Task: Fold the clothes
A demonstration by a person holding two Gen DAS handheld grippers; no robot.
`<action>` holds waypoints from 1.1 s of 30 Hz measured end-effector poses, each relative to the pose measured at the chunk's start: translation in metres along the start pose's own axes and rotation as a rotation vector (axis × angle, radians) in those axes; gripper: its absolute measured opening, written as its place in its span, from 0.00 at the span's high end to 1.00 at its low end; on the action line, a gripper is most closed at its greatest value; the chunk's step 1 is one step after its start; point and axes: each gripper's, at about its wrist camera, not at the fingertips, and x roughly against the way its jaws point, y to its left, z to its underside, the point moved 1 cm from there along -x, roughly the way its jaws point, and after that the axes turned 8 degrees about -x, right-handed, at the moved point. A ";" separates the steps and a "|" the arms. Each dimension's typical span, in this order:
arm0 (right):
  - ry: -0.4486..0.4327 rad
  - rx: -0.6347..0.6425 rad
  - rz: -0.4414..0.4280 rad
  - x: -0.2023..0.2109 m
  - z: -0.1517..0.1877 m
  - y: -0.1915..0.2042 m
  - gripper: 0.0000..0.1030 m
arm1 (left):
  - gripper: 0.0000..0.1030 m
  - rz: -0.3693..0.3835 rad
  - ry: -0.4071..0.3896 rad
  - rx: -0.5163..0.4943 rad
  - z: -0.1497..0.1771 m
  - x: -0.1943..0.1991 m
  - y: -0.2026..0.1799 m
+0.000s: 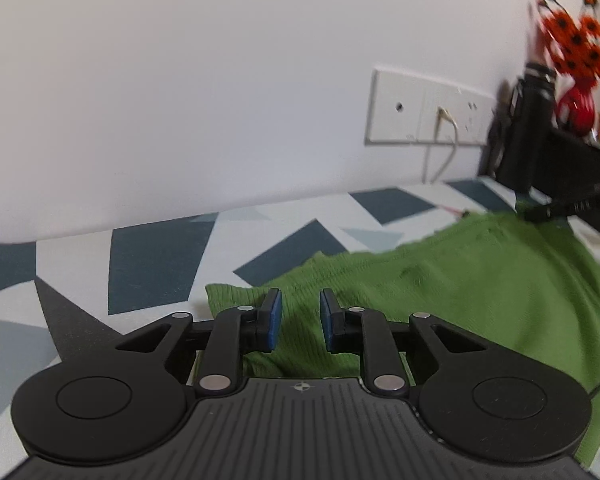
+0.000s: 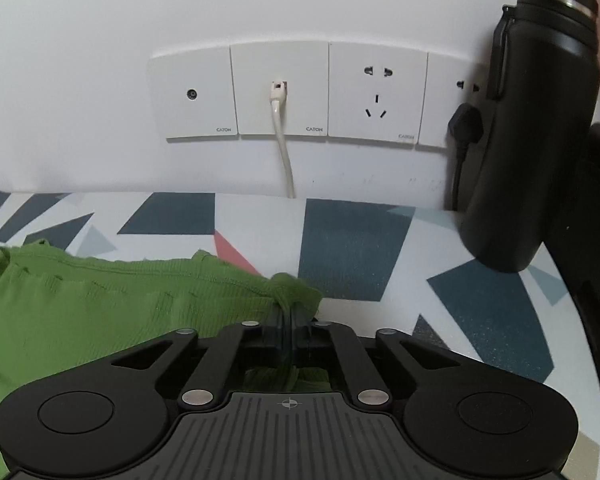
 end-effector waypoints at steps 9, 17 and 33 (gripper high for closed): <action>-0.065 -0.063 0.002 0.023 -0.012 -0.008 0.97 | 0.98 0.007 -0.075 0.143 -0.004 0.018 0.032; -0.042 -0.062 0.087 0.022 -0.010 -0.009 0.73 | 0.53 0.013 0.048 0.022 0.001 -0.006 0.003; 0.055 0.031 0.037 -0.012 0.001 0.021 0.97 | 0.98 0.023 -0.012 0.009 0.003 0.001 0.011</action>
